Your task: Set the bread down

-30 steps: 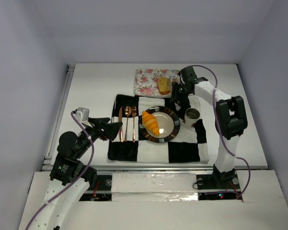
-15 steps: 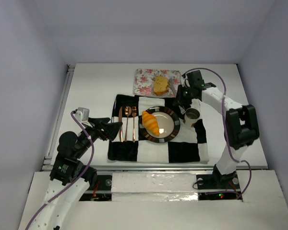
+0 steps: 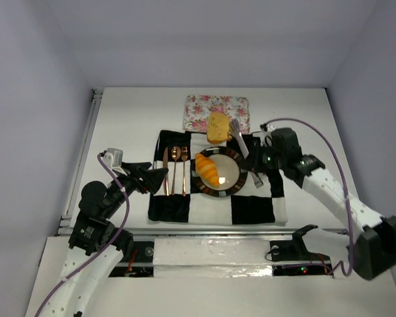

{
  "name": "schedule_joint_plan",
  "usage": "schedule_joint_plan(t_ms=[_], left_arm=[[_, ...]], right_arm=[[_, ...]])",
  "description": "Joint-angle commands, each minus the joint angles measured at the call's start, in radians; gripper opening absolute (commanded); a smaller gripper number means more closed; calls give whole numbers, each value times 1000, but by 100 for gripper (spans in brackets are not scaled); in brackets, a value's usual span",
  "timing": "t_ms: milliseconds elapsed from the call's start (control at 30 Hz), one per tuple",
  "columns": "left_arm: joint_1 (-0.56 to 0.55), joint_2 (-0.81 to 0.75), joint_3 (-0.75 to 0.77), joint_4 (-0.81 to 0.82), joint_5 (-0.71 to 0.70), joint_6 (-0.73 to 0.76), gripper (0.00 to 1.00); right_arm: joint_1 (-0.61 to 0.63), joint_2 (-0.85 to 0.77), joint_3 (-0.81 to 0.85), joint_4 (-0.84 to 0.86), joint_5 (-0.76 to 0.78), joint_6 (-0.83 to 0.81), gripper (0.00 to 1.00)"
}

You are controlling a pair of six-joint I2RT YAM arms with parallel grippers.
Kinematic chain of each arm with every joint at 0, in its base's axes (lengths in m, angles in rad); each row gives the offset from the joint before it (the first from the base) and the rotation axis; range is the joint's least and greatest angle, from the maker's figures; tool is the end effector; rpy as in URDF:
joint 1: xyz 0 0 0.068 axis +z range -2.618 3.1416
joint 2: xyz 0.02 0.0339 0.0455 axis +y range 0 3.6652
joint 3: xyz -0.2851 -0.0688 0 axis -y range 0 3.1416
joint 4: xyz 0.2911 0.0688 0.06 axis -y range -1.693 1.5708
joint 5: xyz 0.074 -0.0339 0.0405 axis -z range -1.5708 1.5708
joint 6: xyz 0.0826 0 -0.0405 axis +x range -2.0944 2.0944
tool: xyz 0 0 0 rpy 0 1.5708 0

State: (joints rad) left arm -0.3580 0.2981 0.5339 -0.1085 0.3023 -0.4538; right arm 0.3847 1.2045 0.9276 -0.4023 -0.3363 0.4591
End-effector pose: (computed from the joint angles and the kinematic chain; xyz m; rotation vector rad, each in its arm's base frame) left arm 0.1488 -0.0819 0.3430 0.1860 1.4989 -0.8759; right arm 0.2980 0.1501 0.2624 -0.1023 2.3366 0.8172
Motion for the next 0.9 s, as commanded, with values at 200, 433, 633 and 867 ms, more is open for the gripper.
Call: schedule_joint_plan(t_ms=[200,433,633,867], left_arm=[[5,-5,-5,52,6,-3,79],[5,6,-5,52,8,0,79],[5,6,-5,52,8,0,79],[5,4,-5,49,3,-2,79]], right_arm=[[229,-403,-311,29,54,311,9],[241,-450,-388,-29,101,366,9],[252,-408,-398,-40,100,343,10],[290,-373,-408,-32,120,358,14]])
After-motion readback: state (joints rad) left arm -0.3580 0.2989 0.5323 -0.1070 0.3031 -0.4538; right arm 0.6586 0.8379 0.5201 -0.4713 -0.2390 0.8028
